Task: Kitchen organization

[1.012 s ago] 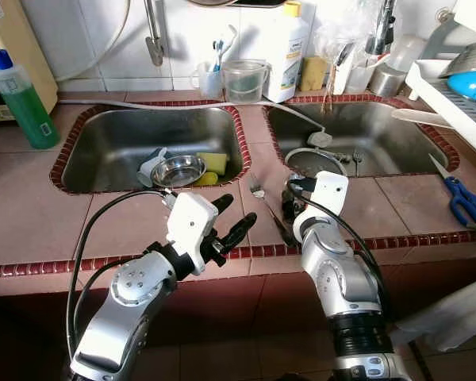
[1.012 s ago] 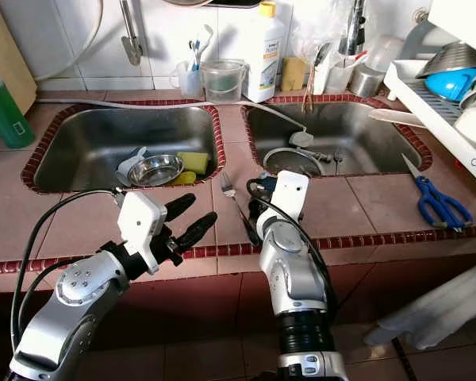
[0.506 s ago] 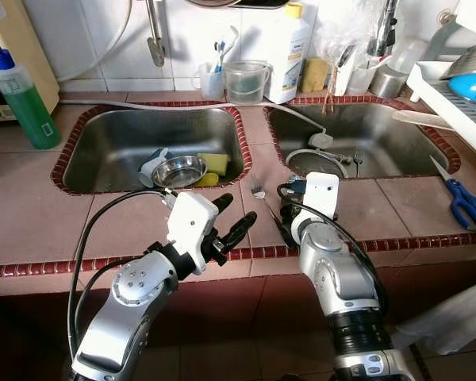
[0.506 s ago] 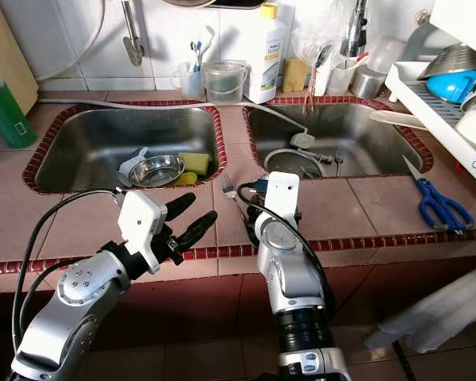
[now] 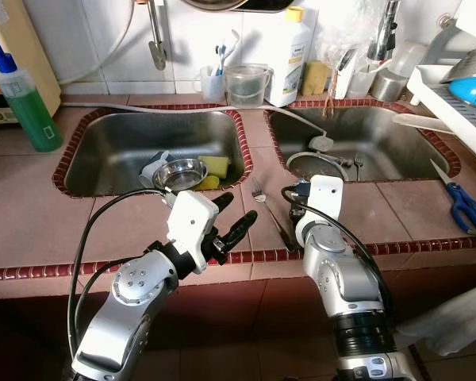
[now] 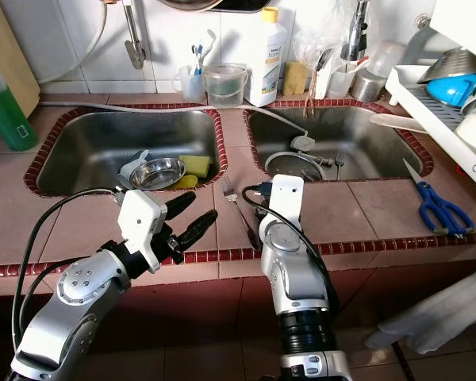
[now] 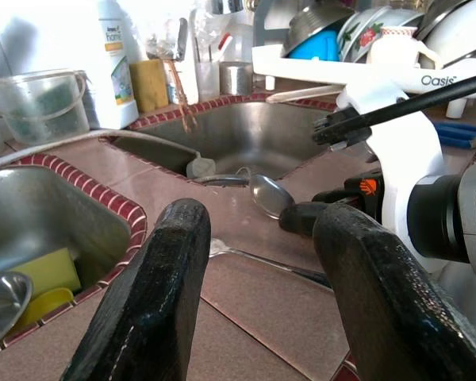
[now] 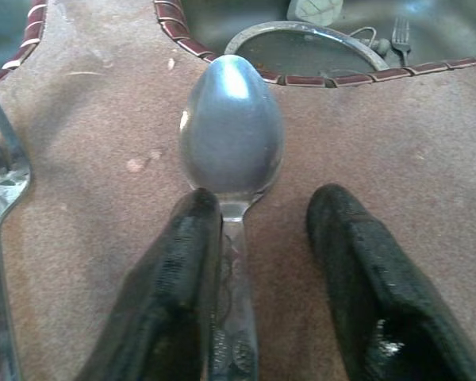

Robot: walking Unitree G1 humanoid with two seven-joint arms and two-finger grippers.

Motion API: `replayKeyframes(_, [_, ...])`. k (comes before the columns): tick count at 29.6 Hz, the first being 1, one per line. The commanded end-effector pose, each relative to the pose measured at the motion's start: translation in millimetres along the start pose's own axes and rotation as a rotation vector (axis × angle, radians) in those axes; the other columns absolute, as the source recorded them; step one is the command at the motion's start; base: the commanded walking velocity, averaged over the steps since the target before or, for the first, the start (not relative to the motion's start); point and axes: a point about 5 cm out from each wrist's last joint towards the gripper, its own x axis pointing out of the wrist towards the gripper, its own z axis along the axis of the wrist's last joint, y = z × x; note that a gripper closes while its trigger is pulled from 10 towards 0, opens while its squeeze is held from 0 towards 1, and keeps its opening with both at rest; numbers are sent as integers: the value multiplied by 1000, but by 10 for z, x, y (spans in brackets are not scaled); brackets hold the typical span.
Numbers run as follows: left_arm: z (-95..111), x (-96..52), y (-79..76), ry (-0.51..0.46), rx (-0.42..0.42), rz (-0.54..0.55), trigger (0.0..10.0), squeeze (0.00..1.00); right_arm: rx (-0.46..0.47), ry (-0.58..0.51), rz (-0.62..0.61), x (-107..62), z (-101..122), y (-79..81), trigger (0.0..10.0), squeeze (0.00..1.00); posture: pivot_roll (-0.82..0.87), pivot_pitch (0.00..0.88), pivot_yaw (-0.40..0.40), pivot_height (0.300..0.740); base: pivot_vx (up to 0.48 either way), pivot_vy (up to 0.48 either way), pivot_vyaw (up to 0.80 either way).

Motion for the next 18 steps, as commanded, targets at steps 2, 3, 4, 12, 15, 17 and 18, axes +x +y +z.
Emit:
replayKeyframes(2, [62,10,-2,-16,11,-6,10000,0,-10,162,-59,25,-339,-147,0,0,-94,90,-9,703,0,0,0])
replayKeyframes(3, [63,9,0,-16,11,-6,10000,0,-9,162,-59,23,-335,-151,0,0,-95,91,-7,703,0,0,0])
replayKeyframes(4, [63,9,0,-16,11,-6,10000,0,-9,162,-59,23,-335,-151,0,0,-95,91,-7,703,0,0,0])
replayKeyframes(12, [65,10,11,-16,12,-3,10000,0,-3,172,-63,20,-347,-163,0,0,-95,93,-5,703,0,0,0])
replayKeyframes(15, [70,13,15,-17,12,-4,10000,0,2,172,-68,22,-344,-170,0,0,-94,92,-3,703,0,0,0])
replayKeyframes(17, [70,13,19,-16,13,-4,10000,0,1,169,-67,24,-340,-169,0,0,-93,91,-2,703,0,0,0])
replayKeyframes(18, [70,13,20,-16,13,-4,10000,0,3,170,-68,24,-341,-169,0,0,-93,91,-2,703,0,0,0])
